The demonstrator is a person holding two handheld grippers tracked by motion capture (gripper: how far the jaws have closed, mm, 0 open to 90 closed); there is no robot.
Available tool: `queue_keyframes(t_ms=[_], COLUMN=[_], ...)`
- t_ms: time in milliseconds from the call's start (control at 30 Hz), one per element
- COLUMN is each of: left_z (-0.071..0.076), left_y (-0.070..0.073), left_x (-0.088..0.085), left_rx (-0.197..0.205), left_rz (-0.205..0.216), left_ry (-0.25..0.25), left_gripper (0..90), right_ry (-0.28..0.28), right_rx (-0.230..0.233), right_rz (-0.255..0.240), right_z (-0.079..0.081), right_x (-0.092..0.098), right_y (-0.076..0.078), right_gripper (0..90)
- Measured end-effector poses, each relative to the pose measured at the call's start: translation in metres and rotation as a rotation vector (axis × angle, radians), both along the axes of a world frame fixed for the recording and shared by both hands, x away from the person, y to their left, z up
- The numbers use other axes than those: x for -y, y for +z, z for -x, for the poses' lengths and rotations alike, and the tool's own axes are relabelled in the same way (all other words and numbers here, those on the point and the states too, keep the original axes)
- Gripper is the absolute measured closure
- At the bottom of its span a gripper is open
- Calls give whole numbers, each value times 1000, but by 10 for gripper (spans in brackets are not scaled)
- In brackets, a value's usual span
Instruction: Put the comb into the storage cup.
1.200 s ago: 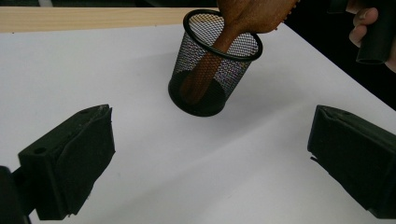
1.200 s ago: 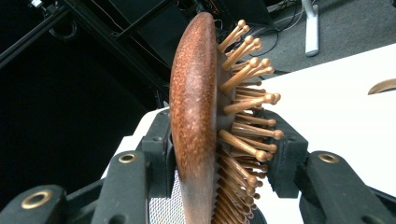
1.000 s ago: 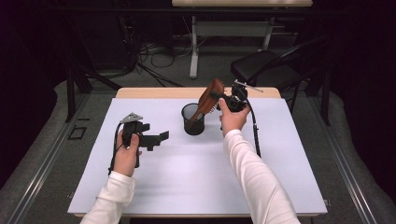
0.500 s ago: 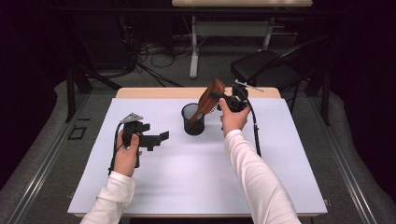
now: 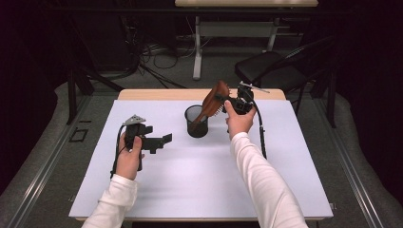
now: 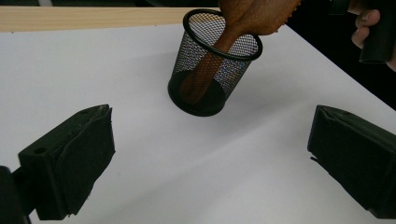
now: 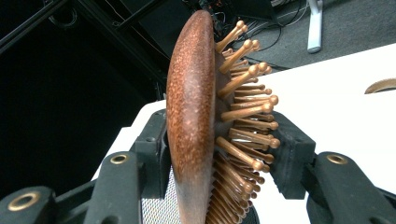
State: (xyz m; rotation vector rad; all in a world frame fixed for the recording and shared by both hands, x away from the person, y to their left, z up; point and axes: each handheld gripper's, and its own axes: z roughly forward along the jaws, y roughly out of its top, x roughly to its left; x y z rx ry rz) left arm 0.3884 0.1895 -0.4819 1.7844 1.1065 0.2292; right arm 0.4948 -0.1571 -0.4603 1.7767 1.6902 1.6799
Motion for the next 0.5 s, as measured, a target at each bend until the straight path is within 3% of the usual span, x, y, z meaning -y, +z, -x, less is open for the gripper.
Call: queue_keyframes(t_ms=[500], left_z=[0], left_y=[0], left_x=[0], left_rx=[0], left_rz=[0], left_ry=[0], left_gripper=[9], right_ry=[2], right_rx=[-6], right_rz=[-6], right_z=[0], right_x=[2], right_y=[0], right_gripper=[430])
